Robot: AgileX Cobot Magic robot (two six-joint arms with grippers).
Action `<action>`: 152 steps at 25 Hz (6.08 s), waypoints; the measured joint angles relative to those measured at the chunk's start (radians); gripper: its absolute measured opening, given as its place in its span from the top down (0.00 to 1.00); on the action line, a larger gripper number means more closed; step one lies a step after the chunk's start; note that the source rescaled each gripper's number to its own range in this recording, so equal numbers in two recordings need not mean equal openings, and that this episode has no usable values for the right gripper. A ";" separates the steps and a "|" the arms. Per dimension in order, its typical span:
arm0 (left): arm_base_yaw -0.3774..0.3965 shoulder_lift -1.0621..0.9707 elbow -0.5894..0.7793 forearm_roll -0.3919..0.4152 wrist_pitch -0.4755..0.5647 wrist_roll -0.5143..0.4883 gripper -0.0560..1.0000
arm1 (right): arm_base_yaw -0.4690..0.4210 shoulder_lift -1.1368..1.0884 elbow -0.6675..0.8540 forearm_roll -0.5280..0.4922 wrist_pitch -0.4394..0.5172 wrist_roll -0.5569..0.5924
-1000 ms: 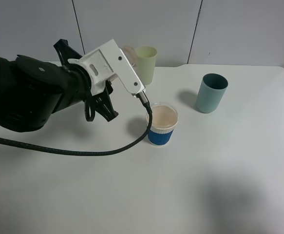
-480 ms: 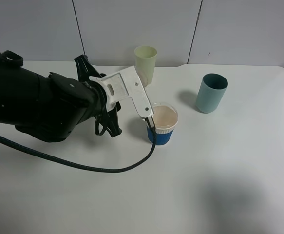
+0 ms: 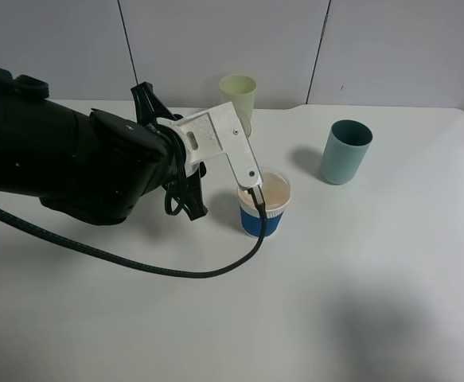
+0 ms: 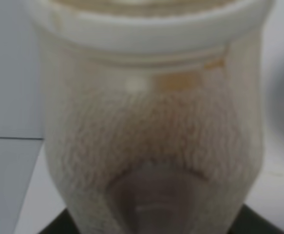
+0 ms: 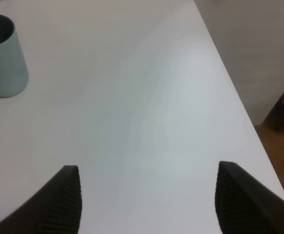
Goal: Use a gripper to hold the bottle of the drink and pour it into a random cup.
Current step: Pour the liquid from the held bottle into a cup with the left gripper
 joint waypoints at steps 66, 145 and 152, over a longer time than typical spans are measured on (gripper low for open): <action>-0.061 0.123 -0.140 0.074 -0.152 0.289 0.90 | 0.000 0.000 0.000 -0.001 0.000 0.000; -0.061 0.167 -0.101 0.265 -0.223 0.294 0.90 | 0.000 0.000 0.000 -0.029 0.000 0.040; -0.061 0.167 -0.101 0.265 -0.230 0.295 0.90 | 0.000 0.000 0.000 -0.029 0.000 0.040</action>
